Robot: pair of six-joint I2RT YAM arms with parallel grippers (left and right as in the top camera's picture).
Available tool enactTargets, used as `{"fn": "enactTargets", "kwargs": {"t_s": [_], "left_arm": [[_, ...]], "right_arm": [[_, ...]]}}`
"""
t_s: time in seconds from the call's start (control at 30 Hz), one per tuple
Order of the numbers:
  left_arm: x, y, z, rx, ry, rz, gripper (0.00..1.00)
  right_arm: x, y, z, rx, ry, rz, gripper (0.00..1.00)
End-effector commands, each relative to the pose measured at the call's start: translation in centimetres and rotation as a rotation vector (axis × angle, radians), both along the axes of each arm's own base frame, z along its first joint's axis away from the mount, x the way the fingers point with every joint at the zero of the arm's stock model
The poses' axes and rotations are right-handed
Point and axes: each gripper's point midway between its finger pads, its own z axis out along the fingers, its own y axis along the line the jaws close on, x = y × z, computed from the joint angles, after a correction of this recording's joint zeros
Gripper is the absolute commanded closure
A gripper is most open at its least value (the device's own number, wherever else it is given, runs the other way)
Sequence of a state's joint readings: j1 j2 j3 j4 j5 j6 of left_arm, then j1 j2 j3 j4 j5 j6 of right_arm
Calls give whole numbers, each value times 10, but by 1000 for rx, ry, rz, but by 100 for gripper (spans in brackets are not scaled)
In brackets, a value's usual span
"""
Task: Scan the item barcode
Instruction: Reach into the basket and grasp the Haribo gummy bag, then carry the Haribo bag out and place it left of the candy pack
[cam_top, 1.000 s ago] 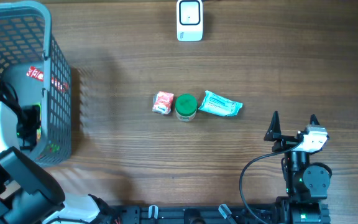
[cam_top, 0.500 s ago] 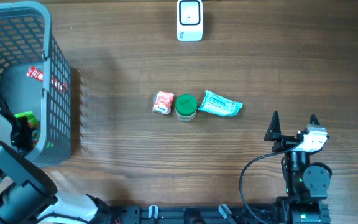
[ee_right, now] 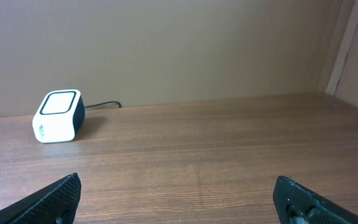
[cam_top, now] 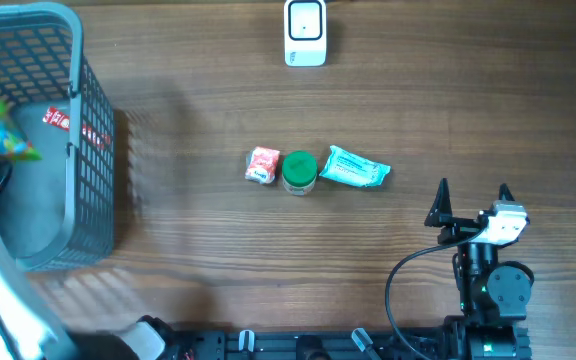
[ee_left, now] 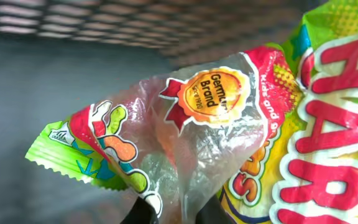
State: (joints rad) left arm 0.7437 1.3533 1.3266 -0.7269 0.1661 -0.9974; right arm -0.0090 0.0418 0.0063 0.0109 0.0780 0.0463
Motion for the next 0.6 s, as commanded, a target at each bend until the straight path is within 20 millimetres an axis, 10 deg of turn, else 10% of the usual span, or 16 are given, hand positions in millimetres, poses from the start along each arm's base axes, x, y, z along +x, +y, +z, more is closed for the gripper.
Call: {"fn": "enactTargets", "kwargs": {"t_s": [0.0,0.13,0.23,0.57], "left_arm": [[-1,-52,83,54,-252,-172,96],[-6,-135,128,108,-373,-409,96],[1,-217,124,149,-345,-685,96],[-11,-316,-56,211,493,-870,96]], "right_arm": [[0,3,1,-13,-5,15,0],[0,3,1,-13,-5,15,0],[0,3,1,-13,-5,15,0],[0,3,1,-13,-5,15,0]]}}
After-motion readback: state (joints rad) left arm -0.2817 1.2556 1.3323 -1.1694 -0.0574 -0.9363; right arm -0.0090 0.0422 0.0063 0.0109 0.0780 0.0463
